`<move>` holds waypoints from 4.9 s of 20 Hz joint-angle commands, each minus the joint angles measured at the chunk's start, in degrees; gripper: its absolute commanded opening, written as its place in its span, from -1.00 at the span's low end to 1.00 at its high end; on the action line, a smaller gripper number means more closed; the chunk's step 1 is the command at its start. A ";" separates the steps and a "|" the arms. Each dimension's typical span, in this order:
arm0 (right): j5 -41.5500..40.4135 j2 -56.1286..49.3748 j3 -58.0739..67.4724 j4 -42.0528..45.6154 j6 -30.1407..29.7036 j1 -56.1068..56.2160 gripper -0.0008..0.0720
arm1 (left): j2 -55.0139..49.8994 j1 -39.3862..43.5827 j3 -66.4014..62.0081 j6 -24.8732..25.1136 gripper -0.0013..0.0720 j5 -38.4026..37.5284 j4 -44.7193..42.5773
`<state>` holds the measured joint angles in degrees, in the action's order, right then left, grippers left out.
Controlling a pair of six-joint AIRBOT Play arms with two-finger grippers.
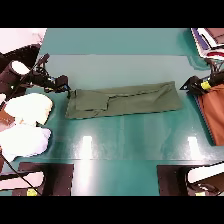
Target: Fold the shirts.
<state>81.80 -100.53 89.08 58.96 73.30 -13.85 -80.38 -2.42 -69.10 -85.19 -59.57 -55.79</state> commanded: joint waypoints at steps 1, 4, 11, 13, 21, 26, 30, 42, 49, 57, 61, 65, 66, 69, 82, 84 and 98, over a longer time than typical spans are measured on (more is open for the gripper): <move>0.11 -2.27 -4.61 -5.53 -2.64 -3.26 0.60 | 0.09 0.09 -0.17 1.25 -0.88 -1.07 9.05; 1.62 -6.40 -3.61 -9.03 -2.71 -1.62 0.58 | -0.09 3.74 -0.17 2.69 -0.88 -0.79 9.22; 3.69 -8.07 3.39 -9.53 -2.93 2.73 -0.92 | -2.34 16.70 -0.57 -0.55 -0.88 11.28 9.42; 5.42 -5.35 6.21 -10.01 -2.91 2.80 -0.92 | -6.23 19.74 -3.45 -0.52 -0.88 12.66 9.73; 5.73 8.85 16.76 -22.08 0.59 12.59 -0.92 | -26.40 31.58 -23.89 -3.58 -0.88 11.65 9.79; 5.03 9.22 22.14 -22.05 2.75 22.56 -0.92 | -31.95 34.45 -27.80 -6.40 -0.88 11.69 9.51; 3.28 9.22 23.39 -26.21 2.78 27.47 -0.92 | -33.05 34.45 -27.80 -8.07 -0.88 12.13 6.69; -1.86 6.49 23.32 -27.93 2.05 40.22 -0.92 | -15.78 18.51 -32.04 -7.37 -0.88 -2.27 -10.34; -14.75 -4.44 23.43 -27.80 -4.61 59.49 0.44 | 1.77 2.08 -32.04 -6.51 -0.88 -8.17 -16.02; -4.09 -1.05 19.50 -20.26 -3.23 48.06 0.27 | 3.91 1.31 -32.02 -4.28 -0.88 -12.22 -15.45; -6.60 5.44 5.51 -9.64 0.59 35.82 0.28 | 3.89 1.31 -32.02 -3.26 -0.88 -13.77 -15.26; -11.78 3.23 -2.86 -10.01 0.66 27.76 0.87 | 3.89 1.31 -32.02 -2.84 -0.88 -13.81 -14.91; -10.86 1.07 -2.99 -10.38 0.61 27.41 0.87 | 3.89 1.31 -32.02 -2.86 -0.88 -13.68 -14.64; -10.12 -5.38 -2.97 -17.86 0.15 28.94 0.86 | 3.89 1.31 -32.02 -2.84 -0.88 -13.55 -14.49; -9.18 -15.28 12.63 -25.75 -3.96 38.38 -0.92 | 3.87 3.78 -32.02 -2.86 -0.88 -12.28 -13.31; -9.49 -13.42 14.80 -23.69 -1.97 36.74 -0.92 | 3.87 7.61 -32.02 -2.86 -0.88 -11.10 -13.31; -9.07 12.48 14.75 5.51 15.87 -11.15 -0.92 | 3.85 21.73 -32.02 -2.10 -0.88 -5.31 -12.70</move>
<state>72.20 -90.91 103.77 61.78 86.19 -14.98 -76.53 18.22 -101.12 -87.15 -66.72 -68.95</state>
